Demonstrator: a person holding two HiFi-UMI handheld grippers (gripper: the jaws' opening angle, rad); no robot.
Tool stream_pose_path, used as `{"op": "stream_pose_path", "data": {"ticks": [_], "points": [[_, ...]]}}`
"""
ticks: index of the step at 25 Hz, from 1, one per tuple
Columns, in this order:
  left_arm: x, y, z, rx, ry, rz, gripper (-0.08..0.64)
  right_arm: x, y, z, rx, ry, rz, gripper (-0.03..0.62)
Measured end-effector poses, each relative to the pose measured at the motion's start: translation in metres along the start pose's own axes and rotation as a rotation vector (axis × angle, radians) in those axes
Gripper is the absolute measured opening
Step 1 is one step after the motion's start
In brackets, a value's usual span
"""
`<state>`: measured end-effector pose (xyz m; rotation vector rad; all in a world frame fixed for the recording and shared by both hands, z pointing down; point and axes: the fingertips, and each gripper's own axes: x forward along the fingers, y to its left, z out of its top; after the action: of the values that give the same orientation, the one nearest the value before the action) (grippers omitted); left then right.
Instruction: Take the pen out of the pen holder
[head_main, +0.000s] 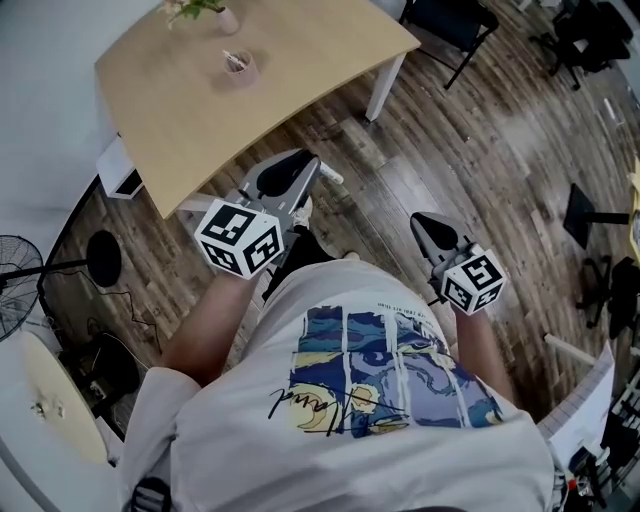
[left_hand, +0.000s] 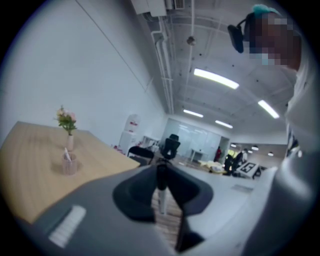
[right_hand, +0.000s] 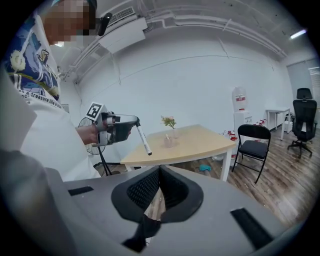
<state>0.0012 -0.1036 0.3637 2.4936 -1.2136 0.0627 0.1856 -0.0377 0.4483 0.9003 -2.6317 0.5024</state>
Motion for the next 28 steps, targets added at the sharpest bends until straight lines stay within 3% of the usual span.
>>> {"op": "stream_pose_path", "data": {"ticks": [28], "points": [[-0.032,0.001,-0.011,-0.013,0.003,0.026,0.071,0.016,0.028,0.000,-0.042,0.000,0.068,0.008]]}}
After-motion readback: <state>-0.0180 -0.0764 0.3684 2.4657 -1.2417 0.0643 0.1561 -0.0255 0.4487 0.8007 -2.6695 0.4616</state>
